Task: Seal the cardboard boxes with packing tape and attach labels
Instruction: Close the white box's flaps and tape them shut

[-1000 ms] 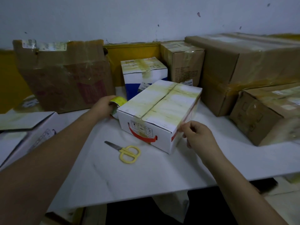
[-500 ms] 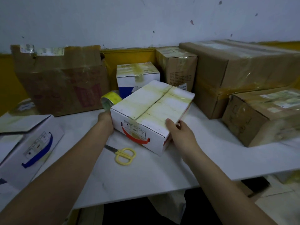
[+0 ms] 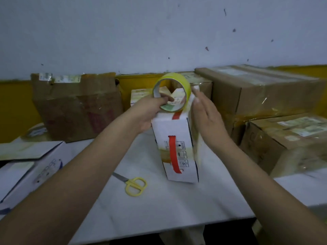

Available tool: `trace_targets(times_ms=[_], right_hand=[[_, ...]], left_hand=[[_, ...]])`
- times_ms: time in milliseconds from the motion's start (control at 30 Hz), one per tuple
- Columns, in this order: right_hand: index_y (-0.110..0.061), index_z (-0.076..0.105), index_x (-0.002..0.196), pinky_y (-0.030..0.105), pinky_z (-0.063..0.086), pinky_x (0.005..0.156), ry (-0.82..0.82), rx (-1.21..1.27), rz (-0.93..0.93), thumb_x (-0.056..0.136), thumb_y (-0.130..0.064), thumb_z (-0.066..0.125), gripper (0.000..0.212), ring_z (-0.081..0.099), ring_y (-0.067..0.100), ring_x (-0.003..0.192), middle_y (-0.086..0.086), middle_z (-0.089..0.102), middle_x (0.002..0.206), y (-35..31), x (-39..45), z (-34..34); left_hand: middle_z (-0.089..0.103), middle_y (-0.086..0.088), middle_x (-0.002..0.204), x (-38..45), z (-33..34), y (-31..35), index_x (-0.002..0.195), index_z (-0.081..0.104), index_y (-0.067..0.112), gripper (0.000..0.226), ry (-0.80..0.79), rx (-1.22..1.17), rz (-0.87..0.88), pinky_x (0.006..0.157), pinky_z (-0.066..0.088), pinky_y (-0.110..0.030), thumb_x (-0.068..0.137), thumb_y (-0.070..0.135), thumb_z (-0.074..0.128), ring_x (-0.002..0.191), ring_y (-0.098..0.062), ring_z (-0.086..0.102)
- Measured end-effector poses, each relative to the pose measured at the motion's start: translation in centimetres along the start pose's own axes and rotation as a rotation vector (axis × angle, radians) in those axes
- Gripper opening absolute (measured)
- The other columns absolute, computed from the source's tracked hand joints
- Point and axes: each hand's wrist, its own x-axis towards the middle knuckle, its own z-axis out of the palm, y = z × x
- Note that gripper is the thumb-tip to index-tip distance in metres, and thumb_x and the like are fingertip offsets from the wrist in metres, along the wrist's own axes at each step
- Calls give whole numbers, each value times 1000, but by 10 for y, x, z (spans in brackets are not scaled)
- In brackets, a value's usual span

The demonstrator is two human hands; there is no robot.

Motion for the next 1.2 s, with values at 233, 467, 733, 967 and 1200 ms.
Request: trace_targets(times_ms=[233, 467, 733, 967, 1200], right_hand=[[-58, 48, 119, 26, 45, 100, -250, 50, 39, 91, -44, 66, 37, 56, -12, 113, -35, 63, 115, 7, 12, -34], [-44, 32, 149, 34, 29, 117, -455, -49, 106, 78, -60, 62, 78, 32, -1, 140, -39, 52, 132, 6, 17, -60], [-57, 34, 145, 38, 35, 117, -421, -2, 236, 74, -59, 65, 77, 34, 4, 141, -21, 20, 161, 15, 0, -92], [-52, 37, 145, 48, 55, 93, -356, 397, 484, 85, -36, 66, 68, 68, 19, 111, -10, 68, 126, 36, -17, -107], [-42, 39, 144, 39, 59, 79, -338, 542, 543, 77, -35, 75, 76, 69, 18, 107, -3, 69, 126, 43, -19, -114]], left_hand=[[71, -11, 112, -8, 27, 13, 99, 71, 20, 19, 16, 293, 206, 97, 53, -54, 99, 20, 52, 108, -34, 67], [64, -12, 115, 1, -47, 3, 120, 62, 2, 48, 161, 609, 289, 74, 55, -28, 87, -21, 35, 109, -31, 66], [71, -8, 110, -4, 6, -67, 118, 63, 14, 37, 60, 81, 180, 88, 53, -45, 95, -13, 50, 97, -25, 70], [79, -3, 92, -43, 59, -107, 103, 68, 25, 29, -36, -294, -293, 79, 56, -36, 95, 51, 58, 80, -17, 76], [73, 0, 115, -49, 60, -100, 112, 66, 35, 43, 60, -157, -196, 96, 55, -45, 80, 63, 63, 103, -22, 71]])
